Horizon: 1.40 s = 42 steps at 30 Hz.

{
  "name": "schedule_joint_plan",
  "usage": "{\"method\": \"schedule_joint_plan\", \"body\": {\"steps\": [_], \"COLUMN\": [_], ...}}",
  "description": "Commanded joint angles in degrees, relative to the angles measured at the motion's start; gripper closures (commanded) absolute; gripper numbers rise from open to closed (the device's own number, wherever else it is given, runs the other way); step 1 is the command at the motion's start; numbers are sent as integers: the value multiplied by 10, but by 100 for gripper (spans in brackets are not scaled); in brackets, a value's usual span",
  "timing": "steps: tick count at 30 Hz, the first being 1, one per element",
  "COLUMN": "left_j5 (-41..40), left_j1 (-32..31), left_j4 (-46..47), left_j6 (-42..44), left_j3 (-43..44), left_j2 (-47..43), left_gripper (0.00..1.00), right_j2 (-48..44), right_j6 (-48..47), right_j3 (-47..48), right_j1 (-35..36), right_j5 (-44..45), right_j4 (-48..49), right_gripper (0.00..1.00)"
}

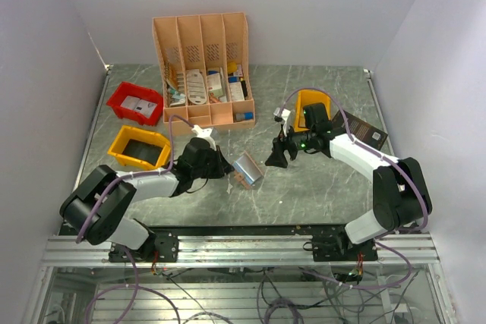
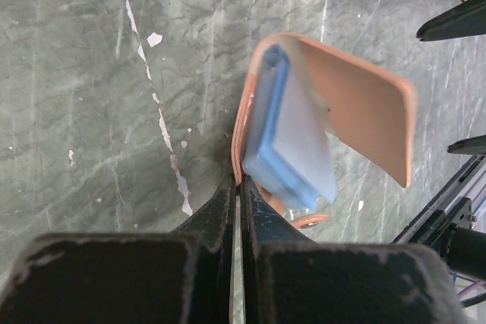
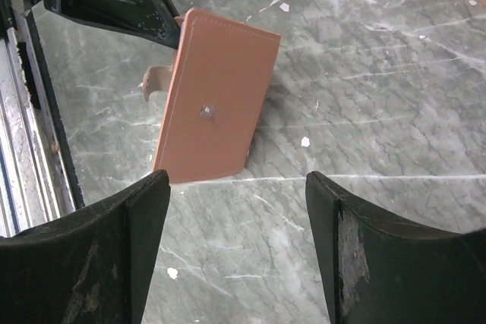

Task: Put the credit cards into the card holder
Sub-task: Open the card holder at the center of the board.

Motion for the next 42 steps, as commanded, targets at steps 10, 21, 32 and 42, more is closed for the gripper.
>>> {"method": "schedule_joint_plan", "body": {"steps": [10, 21, 32, 42], "left_j5": [39, 51, 103, 135], "left_j1": [4, 4, 3, -52], "left_j4": [-7, 11, 80, 102], "left_j6": [7, -11, -24, 12], "left_j3": [14, 3, -23, -22], "left_j2": [-1, -9, 12, -8], "left_gripper": [93, 93, 93, 60], "right_j2": [8, 26, 18, 5], "right_j6": [-59, -61, -58, -265], "right_j3": [18, 13, 45, 117], "right_j1": [51, 125, 126, 70], "right_j5": [2, 127, 219, 98], "right_j4": [-36, -16, -28, -206], "right_gripper": [9, 11, 95, 100]}}
